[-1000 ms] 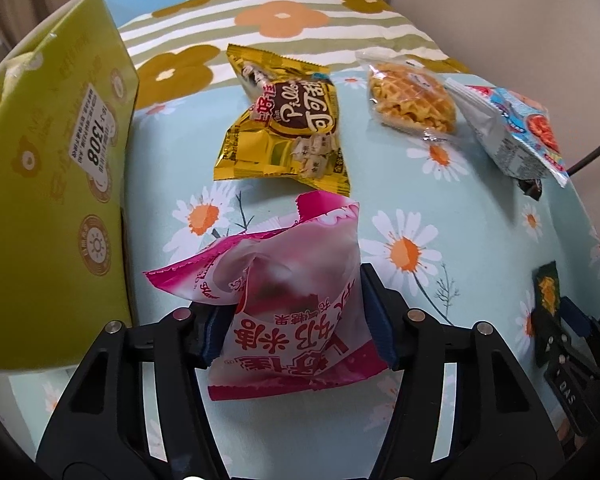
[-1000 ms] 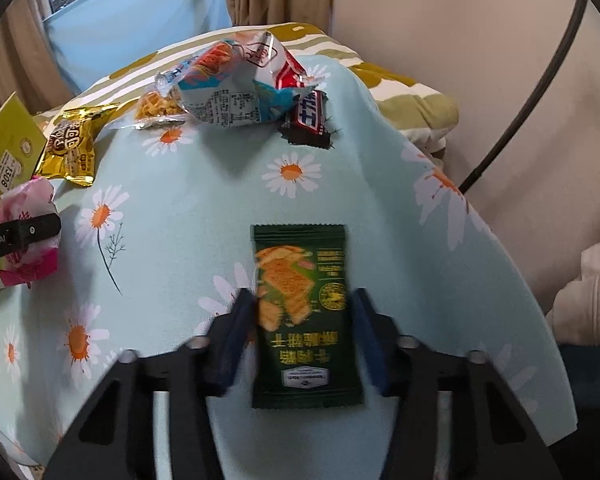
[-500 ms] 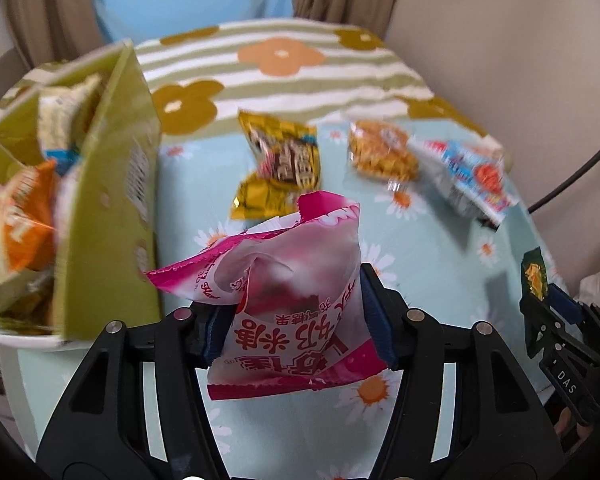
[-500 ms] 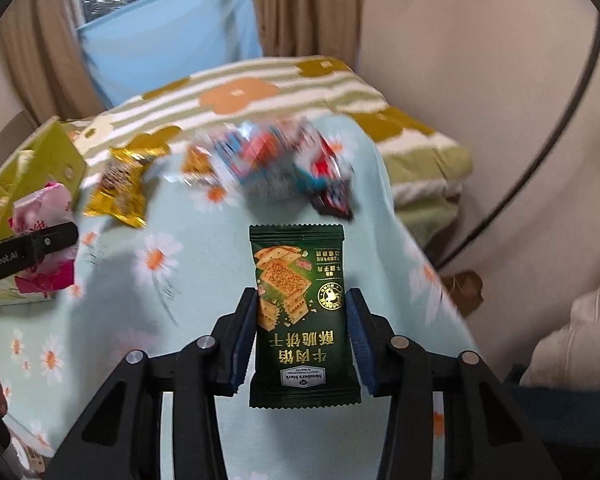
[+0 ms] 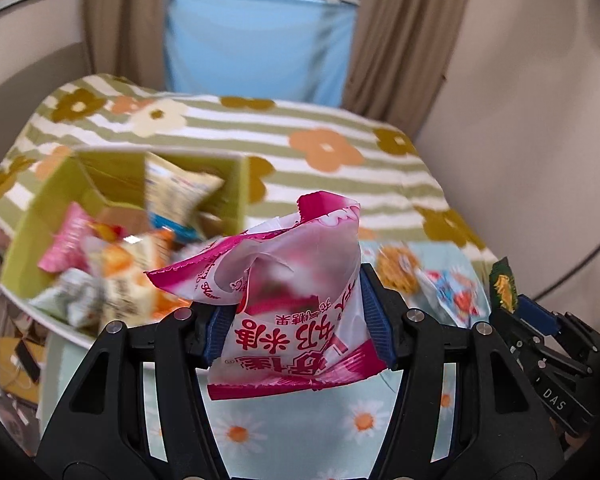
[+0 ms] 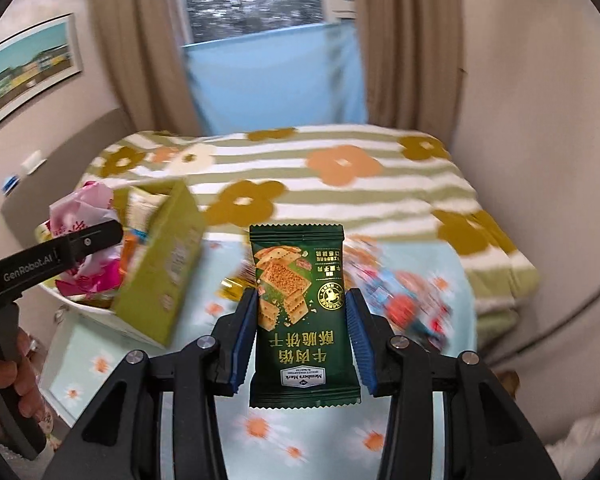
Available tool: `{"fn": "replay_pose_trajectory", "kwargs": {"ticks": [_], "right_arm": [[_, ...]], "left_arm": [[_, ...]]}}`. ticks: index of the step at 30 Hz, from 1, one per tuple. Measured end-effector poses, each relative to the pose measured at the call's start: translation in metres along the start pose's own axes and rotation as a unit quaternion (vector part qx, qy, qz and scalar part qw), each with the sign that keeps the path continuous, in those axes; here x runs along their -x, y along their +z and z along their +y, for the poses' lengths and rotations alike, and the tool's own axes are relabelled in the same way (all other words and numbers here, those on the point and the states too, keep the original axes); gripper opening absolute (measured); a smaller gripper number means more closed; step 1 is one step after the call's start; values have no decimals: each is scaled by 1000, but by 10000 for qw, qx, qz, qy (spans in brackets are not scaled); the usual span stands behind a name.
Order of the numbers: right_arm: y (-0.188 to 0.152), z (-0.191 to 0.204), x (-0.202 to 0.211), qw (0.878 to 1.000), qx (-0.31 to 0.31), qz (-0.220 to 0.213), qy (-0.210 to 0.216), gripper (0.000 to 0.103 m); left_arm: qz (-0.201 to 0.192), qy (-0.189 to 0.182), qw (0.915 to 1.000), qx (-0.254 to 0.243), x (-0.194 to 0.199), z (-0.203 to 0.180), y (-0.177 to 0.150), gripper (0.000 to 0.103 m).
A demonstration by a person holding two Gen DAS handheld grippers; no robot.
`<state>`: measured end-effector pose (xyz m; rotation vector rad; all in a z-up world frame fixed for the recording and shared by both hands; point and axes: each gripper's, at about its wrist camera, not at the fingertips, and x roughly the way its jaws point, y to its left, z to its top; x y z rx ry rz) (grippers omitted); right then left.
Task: Organize snacks
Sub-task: 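Carry both packets over the yellow box and open both tools to drop them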
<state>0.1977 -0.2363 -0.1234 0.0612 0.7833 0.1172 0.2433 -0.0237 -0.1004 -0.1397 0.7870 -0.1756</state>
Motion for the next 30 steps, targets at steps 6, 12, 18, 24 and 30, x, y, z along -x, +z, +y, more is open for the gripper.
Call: {"fn": "replay_pose_trajectory", "kwargs": {"ticks": [6, 12, 18, 24, 30], "right_arm": [[34, 65, -20, 9981, 310, -47, 529, 40], [62, 133, -55, 9949, 330, 116, 950, 40], [78, 189, -92, 9929, 432, 297, 1065, 40], [88, 227, -130, 9936, 375, 517, 930, 40], [88, 245, -152, 9953, 161, 702, 654, 40]], "left_arm": [[-55, 153, 9995, 261, 13, 64, 25, 55], [23, 248, 9988, 424, 7, 131, 46, 55], [283, 294, 9974, 595, -18, 201, 63, 55], [681, 114, 9967, 416, -59, 243, 74, 55], [1064, -294, 9939, 14, -94, 254, 80, 93]]}}
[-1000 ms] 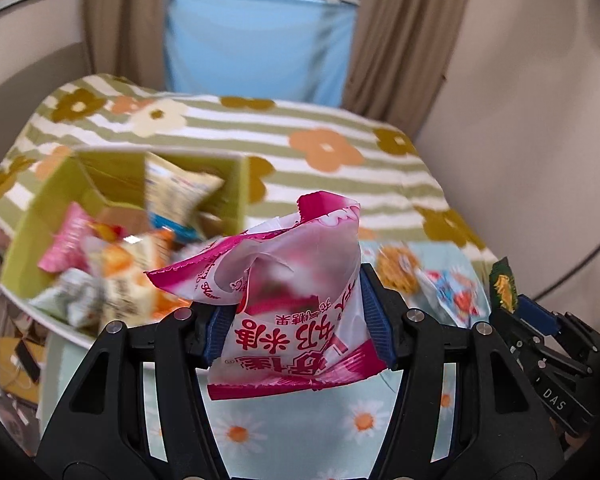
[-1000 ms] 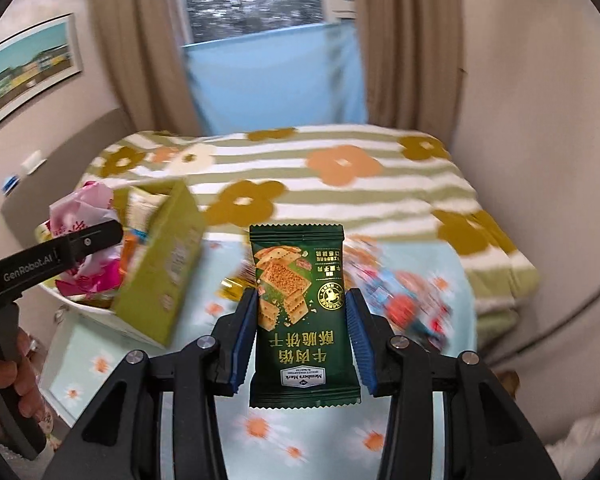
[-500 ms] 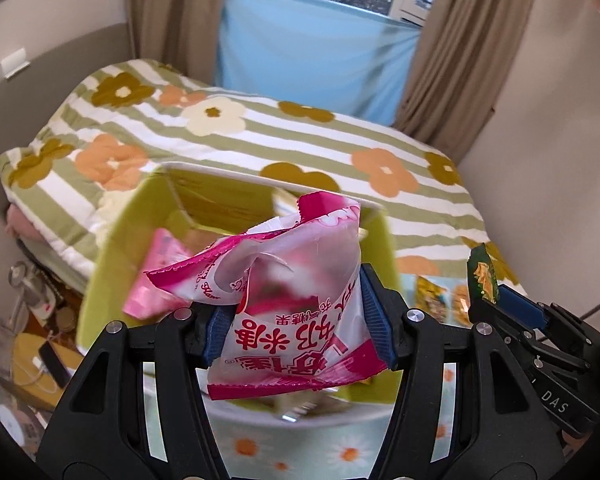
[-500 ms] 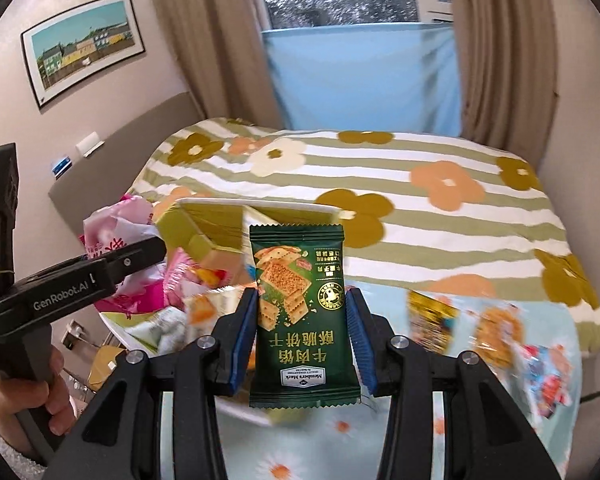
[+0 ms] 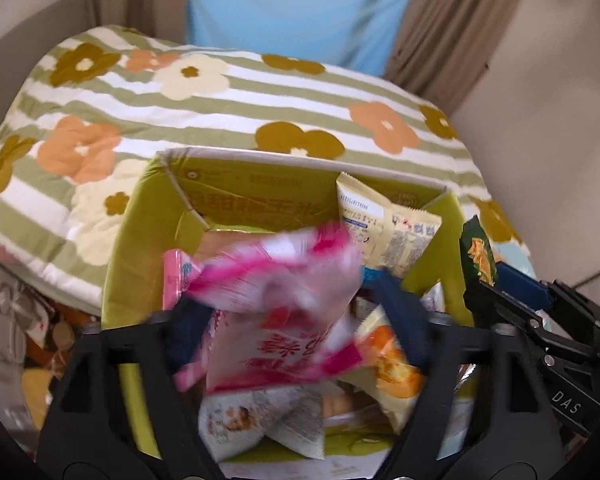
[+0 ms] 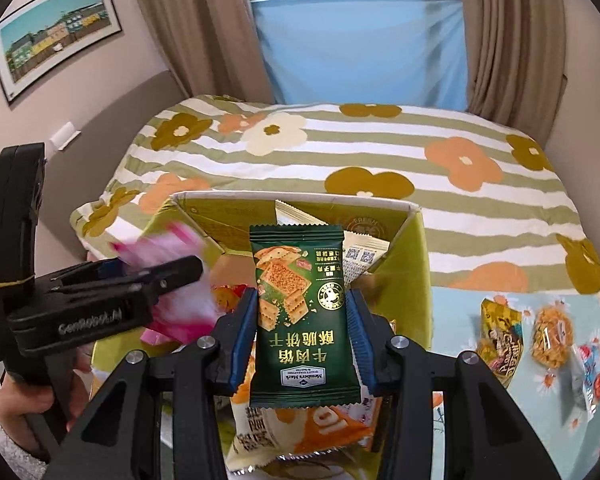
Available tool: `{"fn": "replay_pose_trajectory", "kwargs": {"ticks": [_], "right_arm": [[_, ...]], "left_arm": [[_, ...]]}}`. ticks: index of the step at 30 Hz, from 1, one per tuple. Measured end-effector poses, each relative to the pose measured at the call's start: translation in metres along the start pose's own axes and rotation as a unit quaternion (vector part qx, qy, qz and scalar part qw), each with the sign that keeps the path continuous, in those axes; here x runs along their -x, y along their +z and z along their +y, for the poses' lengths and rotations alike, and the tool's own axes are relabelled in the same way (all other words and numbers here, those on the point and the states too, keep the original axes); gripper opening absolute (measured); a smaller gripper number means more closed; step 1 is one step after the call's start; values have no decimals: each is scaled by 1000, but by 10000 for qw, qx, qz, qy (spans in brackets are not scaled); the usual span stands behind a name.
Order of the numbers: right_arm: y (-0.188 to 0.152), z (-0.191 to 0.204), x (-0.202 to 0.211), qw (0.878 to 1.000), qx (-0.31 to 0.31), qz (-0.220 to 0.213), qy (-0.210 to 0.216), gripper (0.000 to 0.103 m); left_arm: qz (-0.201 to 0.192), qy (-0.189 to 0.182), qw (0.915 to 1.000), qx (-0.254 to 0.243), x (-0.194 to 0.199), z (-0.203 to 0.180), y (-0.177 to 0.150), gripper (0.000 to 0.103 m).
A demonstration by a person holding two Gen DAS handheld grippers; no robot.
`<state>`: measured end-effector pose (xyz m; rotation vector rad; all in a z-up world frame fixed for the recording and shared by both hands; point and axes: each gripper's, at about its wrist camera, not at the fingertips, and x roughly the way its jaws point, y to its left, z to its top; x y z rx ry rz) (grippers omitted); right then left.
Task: Organize snacks
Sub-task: 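Carry both packets over the yellow box and open both tools to drop them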
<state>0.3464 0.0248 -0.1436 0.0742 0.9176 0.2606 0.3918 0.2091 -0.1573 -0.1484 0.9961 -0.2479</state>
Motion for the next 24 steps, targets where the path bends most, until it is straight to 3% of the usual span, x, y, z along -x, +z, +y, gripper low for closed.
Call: {"fn": "replay_pose_trajectory", "kwargs": {"ticks": [1, 9, 15, 24], "right_arm": [[0, 1, -2, 10000, -28, 23, -48, 40], [-6, 7, -12, 9995, -100, 255, -146, 40], [-4, 13, -14, 9996, 75, 273, -9, 40], [10, 23, -32, 9975, 273, 574, 296, 40]], "left_arm": [[26, 46, 10000, -66, -3, 1, 0, 103], [269, 90, 9994, -177, -7, 15, -13, 103], [337, 415, 9982, -282, -2, 13, -29, 103], [329, 591, 9975, -220, 13, 15, -40, 103]]}}
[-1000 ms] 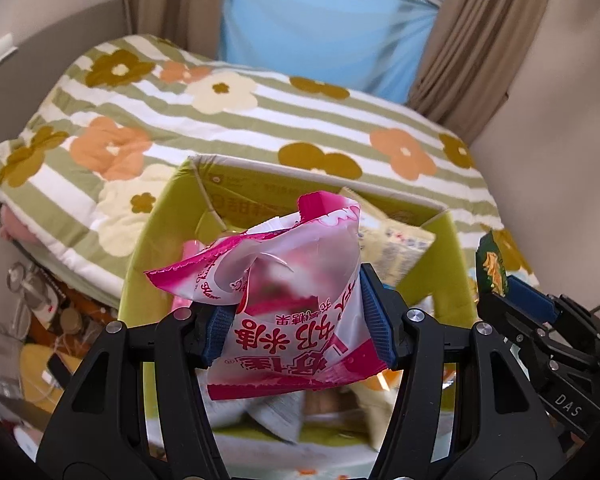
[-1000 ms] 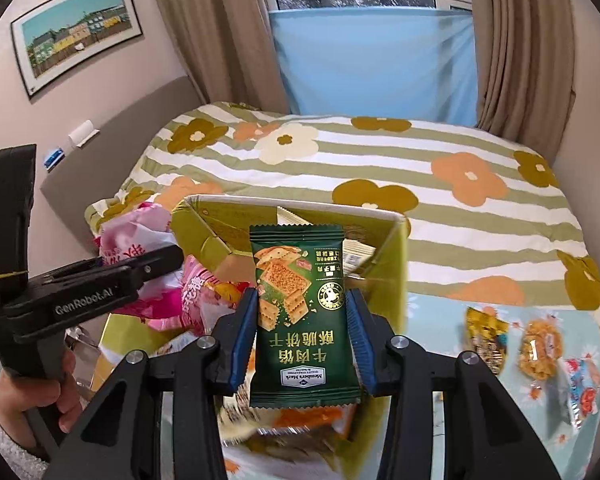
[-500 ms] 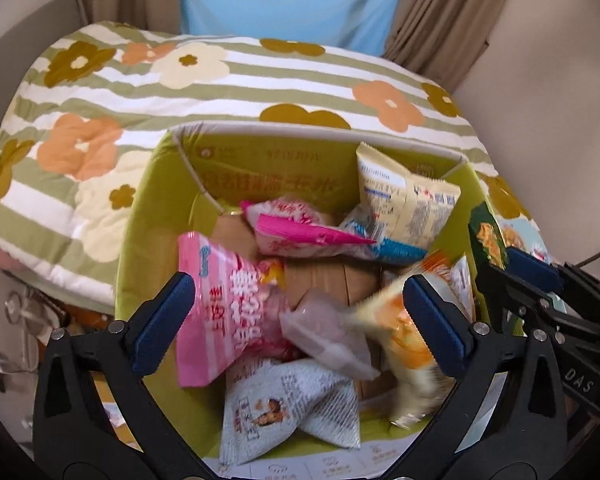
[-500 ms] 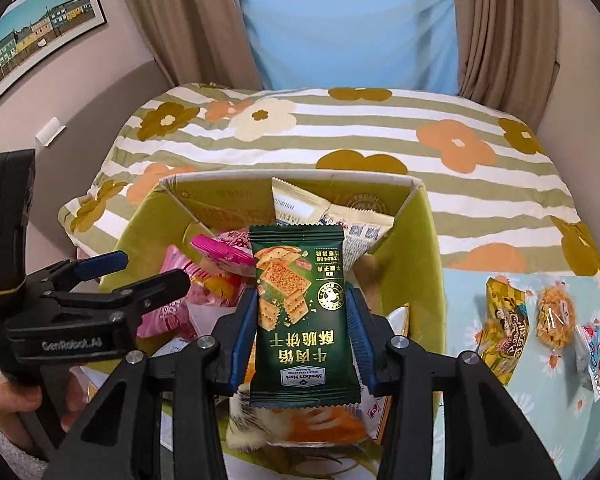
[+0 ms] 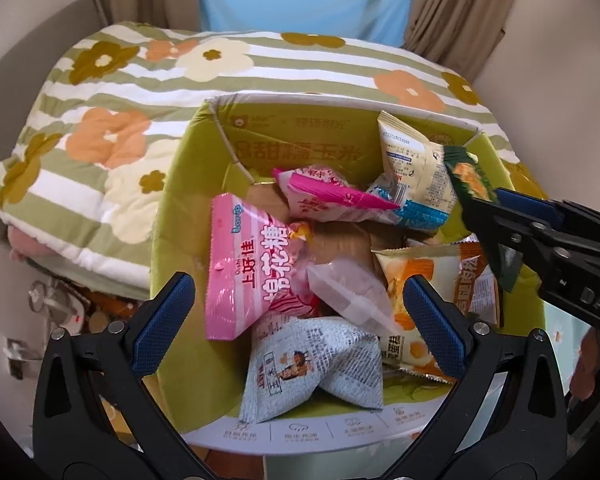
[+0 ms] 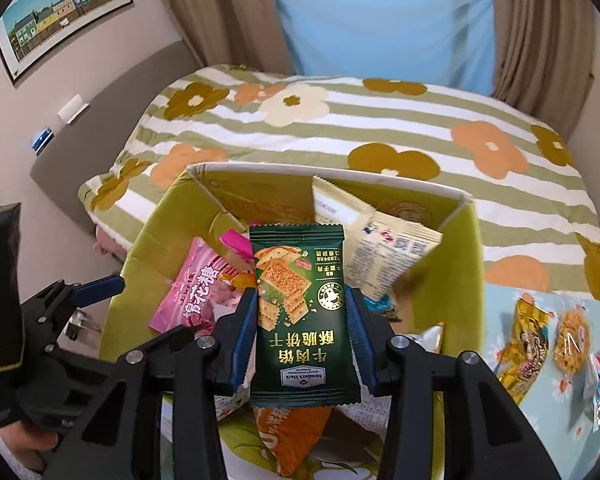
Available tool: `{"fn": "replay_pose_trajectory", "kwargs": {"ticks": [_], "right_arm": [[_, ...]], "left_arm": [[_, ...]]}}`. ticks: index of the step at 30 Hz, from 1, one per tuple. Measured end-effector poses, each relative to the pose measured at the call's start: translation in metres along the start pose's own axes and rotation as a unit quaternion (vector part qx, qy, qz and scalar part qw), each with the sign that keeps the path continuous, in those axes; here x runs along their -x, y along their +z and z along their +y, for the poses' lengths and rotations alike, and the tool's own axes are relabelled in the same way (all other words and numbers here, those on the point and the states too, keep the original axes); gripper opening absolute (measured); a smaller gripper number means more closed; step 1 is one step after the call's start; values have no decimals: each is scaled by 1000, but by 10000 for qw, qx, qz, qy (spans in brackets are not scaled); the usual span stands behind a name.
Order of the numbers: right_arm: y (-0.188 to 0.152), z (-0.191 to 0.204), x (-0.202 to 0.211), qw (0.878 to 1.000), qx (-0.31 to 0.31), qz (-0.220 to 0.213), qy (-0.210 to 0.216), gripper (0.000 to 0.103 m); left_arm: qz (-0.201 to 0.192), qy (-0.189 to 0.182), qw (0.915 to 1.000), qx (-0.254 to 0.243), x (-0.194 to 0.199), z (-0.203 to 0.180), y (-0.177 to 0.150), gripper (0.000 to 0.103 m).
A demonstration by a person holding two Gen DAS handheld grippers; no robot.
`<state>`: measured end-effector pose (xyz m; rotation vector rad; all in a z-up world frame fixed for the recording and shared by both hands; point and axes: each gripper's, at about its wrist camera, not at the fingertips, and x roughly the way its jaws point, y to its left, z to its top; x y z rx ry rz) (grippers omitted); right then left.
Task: Organize snacks
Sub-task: 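Carry both packets over the yellow box and open both tools to drop them, then move both tools back from the box toward the remaining snacks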
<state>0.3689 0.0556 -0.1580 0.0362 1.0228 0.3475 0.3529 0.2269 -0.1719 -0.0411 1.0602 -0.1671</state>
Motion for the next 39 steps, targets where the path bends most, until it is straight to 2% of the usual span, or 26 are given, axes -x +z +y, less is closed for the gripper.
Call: {"fn": "replay_pose_trajectory", "kwargs": {"ticks": [2, 4, 6, 8, 14, 20, 28, 34, 39], "right_arm": [[2, 1, -6, 9999, 24, 120, 31, 45], [1, 0, -8, 9998, -39, 121, 127, 60], [-1, 0, -6, 9995, -94, 70, 308, 90], [-4, 1, -2, 9992, -110, -11, 373, 96], [-14, 4, 7, 9997, 19, -90, 211, 97], [-22, 0, 19, 9996, -164, -94, 193, 97], [-34, -14, 43, 9992, -342, -116, -191, 97], [-48, -40, 69, 9967, -638, -307, -386, 97], [-63, -75, 94, 9941, -815, -483, -535, 97]], "left_arm": [[-10, 18, 10000, 12, 3, 1, -3, 103], [1, 36, 10000, 12, 5, 1, -6, 103], [9, 54, 10000, 15, 7, 2, -9, 103], [9, 55, 10000, 31, 9, 3, -12, 103], [-19, 53, 10000, 79, 16, 6, -18, 103], [-54, 16, 10000, 55, 25, 4, -21, 103], [-134, -159, 9997, -86, 35, -11, -22, 103], [-137, -349, 9988, -307, 38, -41, -20, 103], [-243, -497, 9973, -477, 42, -84, -16, 103]]}}
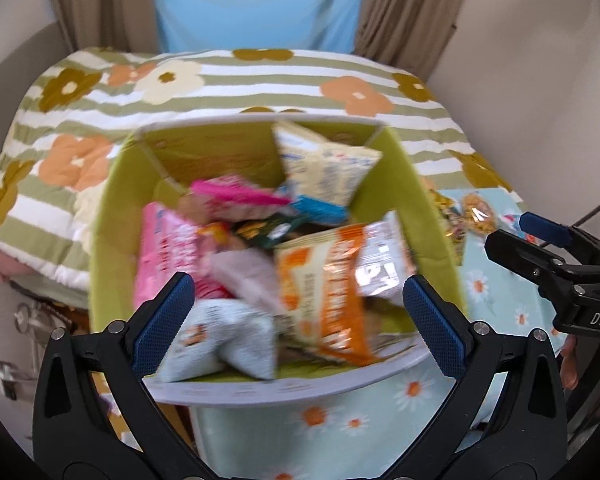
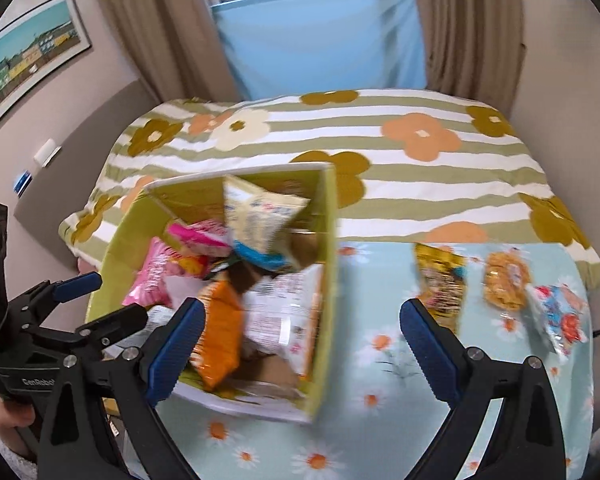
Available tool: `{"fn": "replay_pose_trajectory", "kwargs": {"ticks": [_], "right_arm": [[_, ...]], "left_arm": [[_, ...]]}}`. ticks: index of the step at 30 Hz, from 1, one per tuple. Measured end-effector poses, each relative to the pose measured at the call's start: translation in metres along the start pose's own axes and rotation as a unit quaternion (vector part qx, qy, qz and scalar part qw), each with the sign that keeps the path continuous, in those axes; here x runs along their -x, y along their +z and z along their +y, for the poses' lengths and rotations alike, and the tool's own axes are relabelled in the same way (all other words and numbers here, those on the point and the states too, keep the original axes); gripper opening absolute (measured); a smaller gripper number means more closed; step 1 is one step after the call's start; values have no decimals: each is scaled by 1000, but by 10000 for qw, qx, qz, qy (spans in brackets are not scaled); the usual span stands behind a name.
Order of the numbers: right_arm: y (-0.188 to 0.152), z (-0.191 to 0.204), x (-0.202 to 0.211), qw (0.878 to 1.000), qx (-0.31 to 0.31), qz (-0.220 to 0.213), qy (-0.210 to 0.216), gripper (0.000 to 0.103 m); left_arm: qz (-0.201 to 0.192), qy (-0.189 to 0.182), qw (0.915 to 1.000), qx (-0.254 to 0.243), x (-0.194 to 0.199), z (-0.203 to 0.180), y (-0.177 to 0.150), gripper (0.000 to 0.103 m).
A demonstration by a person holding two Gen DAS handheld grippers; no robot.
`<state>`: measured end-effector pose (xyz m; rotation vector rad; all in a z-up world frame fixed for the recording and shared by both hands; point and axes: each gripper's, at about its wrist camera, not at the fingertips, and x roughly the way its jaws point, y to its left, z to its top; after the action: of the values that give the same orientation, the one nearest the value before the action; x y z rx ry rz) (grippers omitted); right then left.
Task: Organize snacks
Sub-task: 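Move both tools back from the box toward the remaining snacks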
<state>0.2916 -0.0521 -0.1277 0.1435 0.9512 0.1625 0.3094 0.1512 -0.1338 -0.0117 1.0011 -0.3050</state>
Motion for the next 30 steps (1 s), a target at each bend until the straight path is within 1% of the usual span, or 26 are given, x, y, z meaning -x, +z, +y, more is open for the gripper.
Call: {"fn": "replay_pose_trajectory", "kwargs": {"ticks": [3, 8, 14, 16, 17, 21, 24, 26, 27, 30], "right_arm": [[-4, -34, 15, 9999, -54, -93, 15, 97], [-7, -85, 37, 9999, 94, -110, 59, 97], [-17, -149, 57, 9988, 338, -362, -25, 97], [-21, -169, 59, 9982, 428, -401, -119, 102], [-23, -178, 59, 9979, 472, -399, -165, 102], [-30, -210, 50, 9968, 621, -370, -330, 102], [-36, -232, 37, 9965, 595, -172, -563, 102], [-40, -245, 28, 9962, 497, -1, -719, 102], [-43, -251, 23, 9956, 455, 18, -815, 102], [-51, -260, 13, 9946, 458, 72, -931, 102]], "left_arm": [[-95, 26, 9999, -118, 0, -36, 5, 103], [-241, 14, 9996, -109, -1, -95, 14, 103], [-174, 96, 9993, -310, -28, -175, 20, 103], [-121, 94, 9994, -320, -39, -197, 21, 103], [-109, 71, 9994, -309, -45, -208, 21, 103], [-44, 117, 9996, -248, -78, -233, 20, 103], [102, 210, 9993, -291, -108, -247, 20, 103], [182, 274, 9989, -342, -124, -252, 19, 103], [230, 298, 9986, -365, -132, -254, 19, 103], [415, 342, 9978, -401, -160, -256, 18, 103]]}}
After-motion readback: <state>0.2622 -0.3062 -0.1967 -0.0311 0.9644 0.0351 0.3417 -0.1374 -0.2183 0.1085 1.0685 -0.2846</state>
